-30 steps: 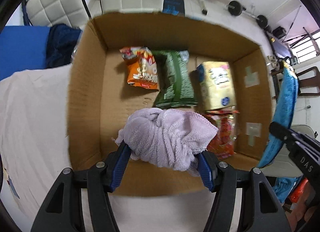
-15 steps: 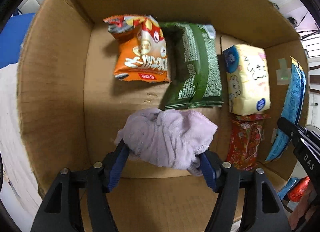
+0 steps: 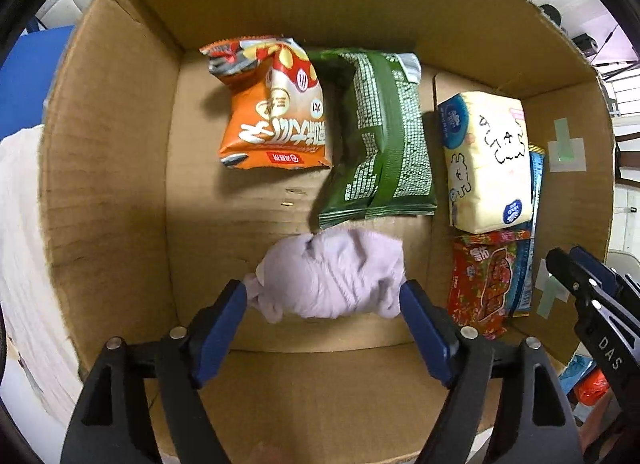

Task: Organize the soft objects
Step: 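Carry towel and blue packet into the box and open both grippers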

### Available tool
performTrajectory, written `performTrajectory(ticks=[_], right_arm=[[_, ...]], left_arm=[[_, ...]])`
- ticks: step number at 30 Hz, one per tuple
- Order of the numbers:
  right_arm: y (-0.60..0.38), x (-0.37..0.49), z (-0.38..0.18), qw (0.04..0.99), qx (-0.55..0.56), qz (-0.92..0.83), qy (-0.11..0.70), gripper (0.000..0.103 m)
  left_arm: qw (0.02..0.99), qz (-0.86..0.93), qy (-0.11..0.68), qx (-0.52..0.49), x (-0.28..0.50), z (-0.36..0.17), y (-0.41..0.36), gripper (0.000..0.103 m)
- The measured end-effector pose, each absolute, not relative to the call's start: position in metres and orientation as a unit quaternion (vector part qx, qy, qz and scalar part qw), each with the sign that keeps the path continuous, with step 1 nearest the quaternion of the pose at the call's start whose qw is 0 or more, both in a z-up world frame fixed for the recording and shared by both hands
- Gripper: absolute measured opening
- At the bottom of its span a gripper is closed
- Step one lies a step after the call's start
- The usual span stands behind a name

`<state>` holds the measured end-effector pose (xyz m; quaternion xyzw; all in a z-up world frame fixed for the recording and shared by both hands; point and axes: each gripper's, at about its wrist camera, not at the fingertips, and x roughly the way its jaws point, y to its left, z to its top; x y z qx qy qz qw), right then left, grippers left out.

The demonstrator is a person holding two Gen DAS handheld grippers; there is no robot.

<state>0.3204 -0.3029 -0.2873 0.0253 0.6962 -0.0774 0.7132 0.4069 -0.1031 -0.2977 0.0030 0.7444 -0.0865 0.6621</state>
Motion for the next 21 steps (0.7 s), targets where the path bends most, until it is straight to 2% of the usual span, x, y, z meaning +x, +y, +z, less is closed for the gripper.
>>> performTrajectory(ticks=[1, 2, 6, 8, 9, 10, 12, 13, 14, 16, 21], right_arm=[[-0.303, 0.319, -0.285, 0.714, 0.028, -0.076, 0.695, 0.042], [-0.301, 0.317, -0.283, 0.716, 0.030, -0.074, 0.694, 0.043], [-0.296, 0.309, -0.275, 0.720, 0.038, -0.062, 0.691, 0.062], [-0.293, 0.305, -0.271, 0.724, 0.042, -0.058, 0.687, 0.074], [-0.291, 0.302, -0.271, 0.725, 0.044, -0.057, 0.685, 0.084], [-0.290, 0.299, -0.269, 0.727, 0.050, -0.054, 0.683, 0.089], [-0.287, 0.295, -0.267, 0.728, 0.052, -0.053, 0.682, 0.092], [-0.284, 0.292, -0.266, 0.729, 0.051, -0.052, 0.681, 0.094], [-0.281, 0.288, -0.265, 0.730, 0.050, -0.051, 0.680, 0.095], [-0.279, 0.282, -0.262, 0.733, 0.049, -0.052, 0.677, 0.099], [-0.276, 0.270, -0.257, 0.737, 0.060, -0.053, 0.671, 0.099]], left_arm=[[0.664, -0.085, 0.743, 0.004, 0.408, -0.293, -0.105, 0.088], [0.667, -0.084, 0.741, 0.005, 0.408, -0.290, -0.106, 0.090], [0.674, -0.078, 0.735, 0.003, 0.405, -0.277, -0.104, 0.091], [0.681, -0.073, 0.728, 0.002, 0.399, -0.269, -0.101, 0.091], [0.686, -0.069, 0.724, 0.002, 0.398, -0.265, -0.100, 0.091], [0.690, -0.068, 0.721, 0.001, 0.393, -0.260, -0.098, 0.091], [0.701, -0.062, 0.710, 0.000, 0.388, -0.251, -0.095, 0.094], [0.705, -0.061, 0.707, 0.001, 0.384, -0.248, -0.091, 0.101], [0.710, -0.060, 0.702, 0.002, 0.379, -0.246, -0.085, 0.102], [0.718, -0.055, 0.694, 0.006, 0.370, -0.237, -0.082, 0.102], [0.739, -0.045, 0.672, 0.012, 0.355, -0.223, -0.079, 0.102]])
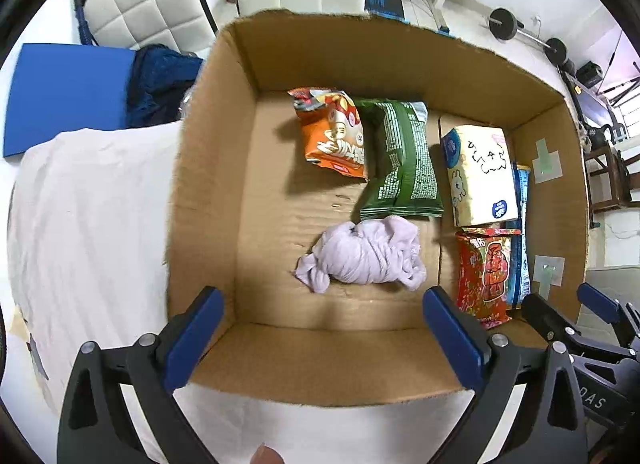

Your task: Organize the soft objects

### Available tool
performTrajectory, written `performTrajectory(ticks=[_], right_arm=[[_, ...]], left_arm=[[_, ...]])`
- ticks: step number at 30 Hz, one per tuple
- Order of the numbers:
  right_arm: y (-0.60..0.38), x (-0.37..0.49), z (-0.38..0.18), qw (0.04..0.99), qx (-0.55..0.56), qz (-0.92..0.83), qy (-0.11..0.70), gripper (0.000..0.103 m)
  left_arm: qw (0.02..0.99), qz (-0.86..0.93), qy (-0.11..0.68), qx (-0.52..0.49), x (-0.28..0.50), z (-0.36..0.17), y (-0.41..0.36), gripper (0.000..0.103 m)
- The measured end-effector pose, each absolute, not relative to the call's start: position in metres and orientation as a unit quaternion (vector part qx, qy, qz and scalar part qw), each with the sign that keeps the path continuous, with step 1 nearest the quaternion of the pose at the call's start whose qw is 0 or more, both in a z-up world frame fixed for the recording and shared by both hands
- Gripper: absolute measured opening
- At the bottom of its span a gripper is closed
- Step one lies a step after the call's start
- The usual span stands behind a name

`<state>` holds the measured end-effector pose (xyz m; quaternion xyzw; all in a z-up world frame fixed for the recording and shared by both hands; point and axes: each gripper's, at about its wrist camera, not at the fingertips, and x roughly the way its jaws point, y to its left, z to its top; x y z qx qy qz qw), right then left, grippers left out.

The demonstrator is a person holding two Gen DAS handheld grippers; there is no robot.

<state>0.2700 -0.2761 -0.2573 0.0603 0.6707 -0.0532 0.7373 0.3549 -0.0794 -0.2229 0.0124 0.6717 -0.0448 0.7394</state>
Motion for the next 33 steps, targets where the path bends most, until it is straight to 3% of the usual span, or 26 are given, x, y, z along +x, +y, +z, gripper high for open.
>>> performTrajectory(ticks=[16, 33], right_arm=[[-0.273, 0.242, -0.225, 0.753, 0.073, -0.052, 0.652, 0.099], [-0.277, 0.112, -0.080, 0.834, 0.096, -0.033, 0.543, 0.099]], left_arm=[[0.789, -0.041, 0.613, 0.014, 0.321, -0.176, -0.070, 0.102], [0.860, -0.047, 0.509, 0.000, 0.193, -0.032, -0.051, 0.102]])
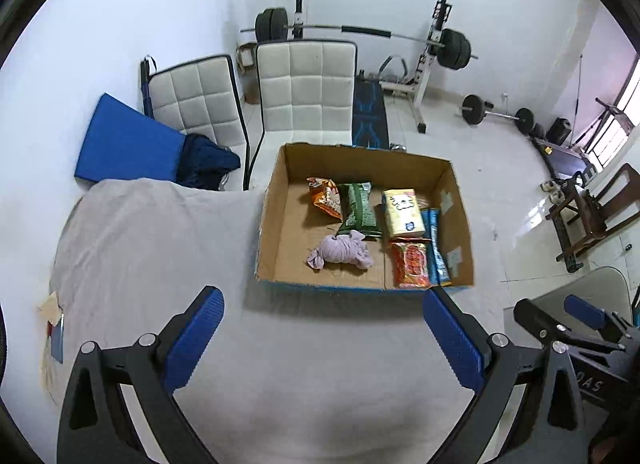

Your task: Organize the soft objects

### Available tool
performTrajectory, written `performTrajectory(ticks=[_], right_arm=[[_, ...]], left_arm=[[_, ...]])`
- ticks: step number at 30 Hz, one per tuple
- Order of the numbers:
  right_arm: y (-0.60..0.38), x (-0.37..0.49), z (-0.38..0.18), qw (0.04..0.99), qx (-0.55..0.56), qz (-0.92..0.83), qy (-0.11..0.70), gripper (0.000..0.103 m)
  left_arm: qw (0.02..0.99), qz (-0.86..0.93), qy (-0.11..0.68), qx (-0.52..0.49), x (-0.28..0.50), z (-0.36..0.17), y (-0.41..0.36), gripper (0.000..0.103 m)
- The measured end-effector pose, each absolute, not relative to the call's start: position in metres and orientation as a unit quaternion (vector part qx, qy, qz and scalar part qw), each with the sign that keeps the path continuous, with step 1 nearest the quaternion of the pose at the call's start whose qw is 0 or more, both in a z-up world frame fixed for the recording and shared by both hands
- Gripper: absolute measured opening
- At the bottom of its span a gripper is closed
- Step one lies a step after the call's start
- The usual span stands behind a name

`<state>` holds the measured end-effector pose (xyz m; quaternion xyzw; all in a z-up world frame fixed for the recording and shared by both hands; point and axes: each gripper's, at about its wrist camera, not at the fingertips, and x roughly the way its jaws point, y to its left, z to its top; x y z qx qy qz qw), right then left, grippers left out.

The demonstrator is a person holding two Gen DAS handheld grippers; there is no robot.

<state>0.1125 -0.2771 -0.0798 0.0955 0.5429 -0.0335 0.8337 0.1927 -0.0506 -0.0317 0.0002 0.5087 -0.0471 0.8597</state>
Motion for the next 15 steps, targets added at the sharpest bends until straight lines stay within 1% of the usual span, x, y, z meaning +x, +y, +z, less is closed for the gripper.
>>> performTrajectory(ticks=[8, 15], right_arm=[[-0.267, 0.045, -0.013, 0.859, 0.093, -0.012, 0.504, 0.099], [-0.261, -0.003, 0.019, 0.864, 0.090, 0.004, 0.496, 0.099]], left_arm=[[0.866, -0.053, 0.497, -0.007, 0.148, 0.007, -0.048, 0.102], [0.873, -0.056, 0.484, 0.004, 0.118, 0.032, -0.052, 0.102]])
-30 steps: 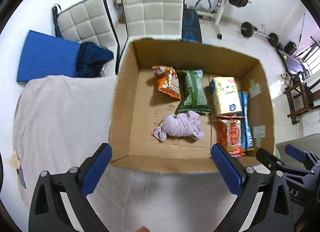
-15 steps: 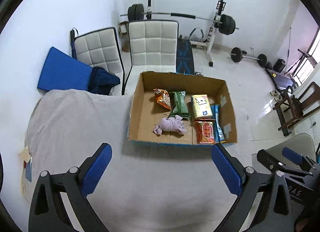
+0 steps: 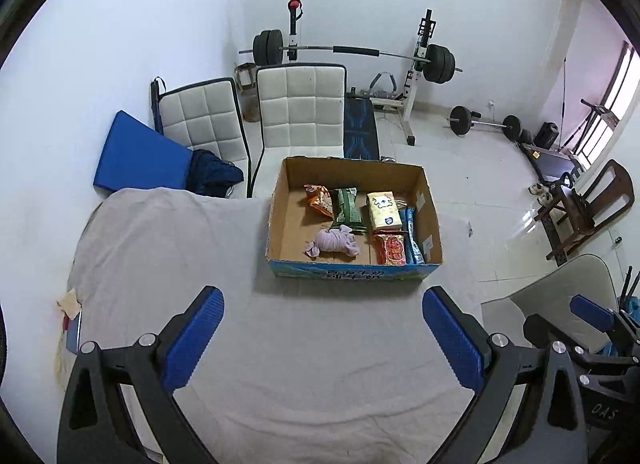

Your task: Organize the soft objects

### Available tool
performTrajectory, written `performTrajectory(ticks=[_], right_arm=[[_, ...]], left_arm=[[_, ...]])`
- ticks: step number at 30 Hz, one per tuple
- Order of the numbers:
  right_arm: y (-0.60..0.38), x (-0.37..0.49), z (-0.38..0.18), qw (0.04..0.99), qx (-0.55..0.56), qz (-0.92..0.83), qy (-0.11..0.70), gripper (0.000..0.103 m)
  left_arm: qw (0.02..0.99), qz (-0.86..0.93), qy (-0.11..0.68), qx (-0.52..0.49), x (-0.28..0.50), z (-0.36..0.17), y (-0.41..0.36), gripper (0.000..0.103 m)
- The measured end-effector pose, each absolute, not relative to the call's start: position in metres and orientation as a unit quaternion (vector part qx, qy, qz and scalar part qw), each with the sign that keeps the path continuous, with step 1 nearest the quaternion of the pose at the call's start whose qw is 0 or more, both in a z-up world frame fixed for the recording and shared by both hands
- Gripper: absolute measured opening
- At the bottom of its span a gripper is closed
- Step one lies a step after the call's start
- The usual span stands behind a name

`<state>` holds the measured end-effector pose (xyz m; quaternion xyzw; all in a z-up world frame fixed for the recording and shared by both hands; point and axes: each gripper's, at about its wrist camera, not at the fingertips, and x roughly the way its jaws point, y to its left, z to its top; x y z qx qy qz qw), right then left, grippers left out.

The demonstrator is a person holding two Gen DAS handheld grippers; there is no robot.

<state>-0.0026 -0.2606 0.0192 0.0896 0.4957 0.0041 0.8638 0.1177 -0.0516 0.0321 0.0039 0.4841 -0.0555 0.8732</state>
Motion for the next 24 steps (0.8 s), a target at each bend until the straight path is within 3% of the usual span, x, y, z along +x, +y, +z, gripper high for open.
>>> performTrajectory(ticks=[11, 24], right_arm=[[-0.251, -0.047, 0.053, 0.867, 0.067, 0.014, 0.493, 0.099], [-0.249, -0.027, 0.075, 0.893, 0.056, -0.030, 0.445, 0.103]], left_arm=[[0.879, -0.063, 0.472, -0.015, 0.086, 0.056, -0.048, 0.102], [0.896, -0.044, 0.442, -0.002, 0.093, 0.058, -0.046, 0.102]])
